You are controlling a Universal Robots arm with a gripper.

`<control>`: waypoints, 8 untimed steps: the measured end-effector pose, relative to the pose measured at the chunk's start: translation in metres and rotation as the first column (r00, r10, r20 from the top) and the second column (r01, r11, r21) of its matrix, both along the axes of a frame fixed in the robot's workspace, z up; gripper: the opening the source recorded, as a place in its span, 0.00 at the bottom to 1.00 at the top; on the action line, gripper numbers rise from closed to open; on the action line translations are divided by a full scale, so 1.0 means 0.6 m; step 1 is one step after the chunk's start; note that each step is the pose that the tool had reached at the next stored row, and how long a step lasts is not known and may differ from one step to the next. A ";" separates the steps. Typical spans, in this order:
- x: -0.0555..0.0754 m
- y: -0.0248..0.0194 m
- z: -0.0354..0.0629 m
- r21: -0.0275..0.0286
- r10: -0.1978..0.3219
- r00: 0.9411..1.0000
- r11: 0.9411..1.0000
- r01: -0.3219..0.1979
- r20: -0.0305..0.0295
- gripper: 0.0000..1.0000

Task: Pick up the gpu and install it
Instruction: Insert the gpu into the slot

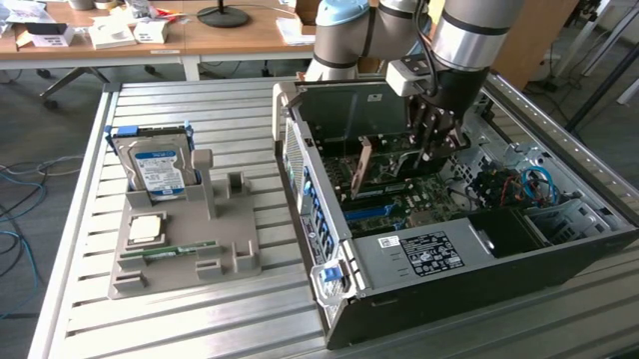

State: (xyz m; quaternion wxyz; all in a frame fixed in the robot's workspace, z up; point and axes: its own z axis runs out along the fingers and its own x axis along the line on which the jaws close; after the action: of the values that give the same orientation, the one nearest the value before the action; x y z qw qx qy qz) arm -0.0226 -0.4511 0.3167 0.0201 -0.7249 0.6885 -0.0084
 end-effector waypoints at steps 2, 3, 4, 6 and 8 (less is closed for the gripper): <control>-0.003 0.0000 -0.002 0.000 -0.001 1.000 1.000 0.001 0.000 0.26; -0.004 0.0000 -0.003 0.000 -0.002 1.000 1.000 0.002 0.000 0.26; -0.005 0.0000 -0.004 0.000 -0.003 1.000 1.000 0.003 0.000 0.26; -0.007 0.0000 -0.006 0.000 -0.006 1.000 1.000 0.006 0.000 0.26; -0.008 -0.0001 -0.008 0.000 -0.012 1.000 1.000 0.012 0.000 0.26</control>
State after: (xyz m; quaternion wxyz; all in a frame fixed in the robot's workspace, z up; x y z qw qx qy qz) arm -0.0273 -0.4512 0.3117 0.0201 -0.7207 0.6929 -0.0085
